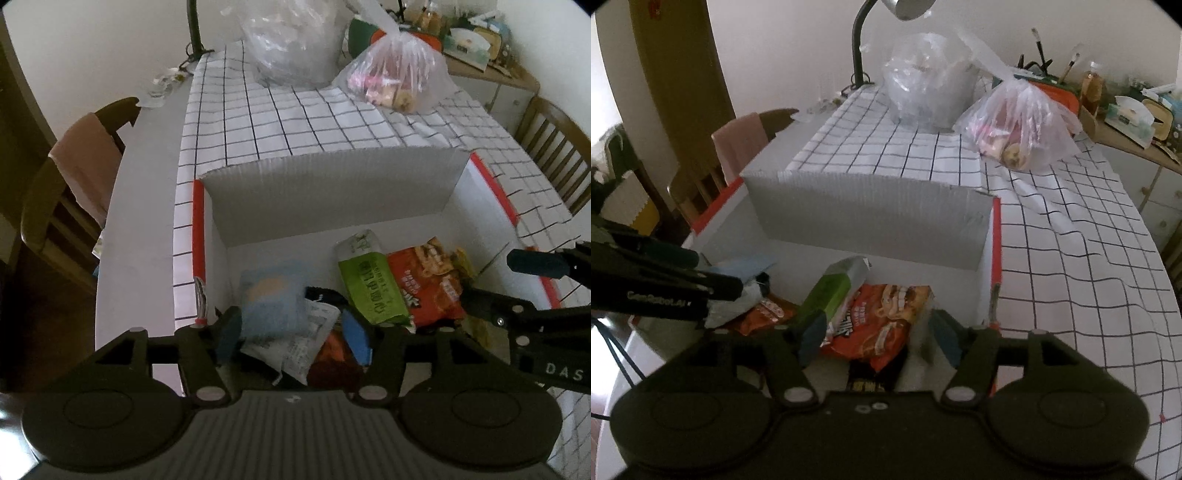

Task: Organize snacks
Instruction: 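Open both tools to release the snacks, withdraw, then move both tools back toward the yellow bag and white bag on the table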

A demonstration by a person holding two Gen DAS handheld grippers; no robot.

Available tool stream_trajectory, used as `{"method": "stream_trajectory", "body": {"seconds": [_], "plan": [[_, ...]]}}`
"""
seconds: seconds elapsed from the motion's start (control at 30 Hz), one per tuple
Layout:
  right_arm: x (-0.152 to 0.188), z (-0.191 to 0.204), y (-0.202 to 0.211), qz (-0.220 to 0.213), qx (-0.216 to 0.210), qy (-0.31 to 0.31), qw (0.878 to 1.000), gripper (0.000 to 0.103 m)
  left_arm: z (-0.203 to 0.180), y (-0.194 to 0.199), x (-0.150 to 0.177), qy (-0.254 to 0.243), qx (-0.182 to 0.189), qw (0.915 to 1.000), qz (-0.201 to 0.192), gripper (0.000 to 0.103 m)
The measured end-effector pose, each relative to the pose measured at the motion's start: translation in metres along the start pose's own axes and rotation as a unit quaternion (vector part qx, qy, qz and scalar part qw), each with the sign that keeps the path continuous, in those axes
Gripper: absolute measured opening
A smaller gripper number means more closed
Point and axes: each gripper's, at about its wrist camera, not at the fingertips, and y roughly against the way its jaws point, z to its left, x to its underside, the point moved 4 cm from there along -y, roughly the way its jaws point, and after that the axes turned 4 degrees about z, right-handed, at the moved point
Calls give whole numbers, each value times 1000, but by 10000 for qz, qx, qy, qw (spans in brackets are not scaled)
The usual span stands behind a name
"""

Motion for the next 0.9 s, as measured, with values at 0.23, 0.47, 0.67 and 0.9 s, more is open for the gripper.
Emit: {"method": "stream_trajectory", "body": {"seconds": [0.23, 0.47, 0.67, 0.9], "plan": [[11, -1, 37, -245, -155, 31, 9996, 80, -16, 33, 15, -33, 181, 9995, -275, 65], [31, 0, 73, -459, -348, 31, 9983, 90, -32, 67, 35, 56, 401, 9974, -591, 73], [52, 4, 98, -619, -518, 34, 9967, 100, -43, 89, 59, 116, 537, 9953, -794, 77], [86, -4, 108, -493, -454, 27, 9977, 103, -53, 93, 94, 206, 535, 9959, -692, 77]]}}
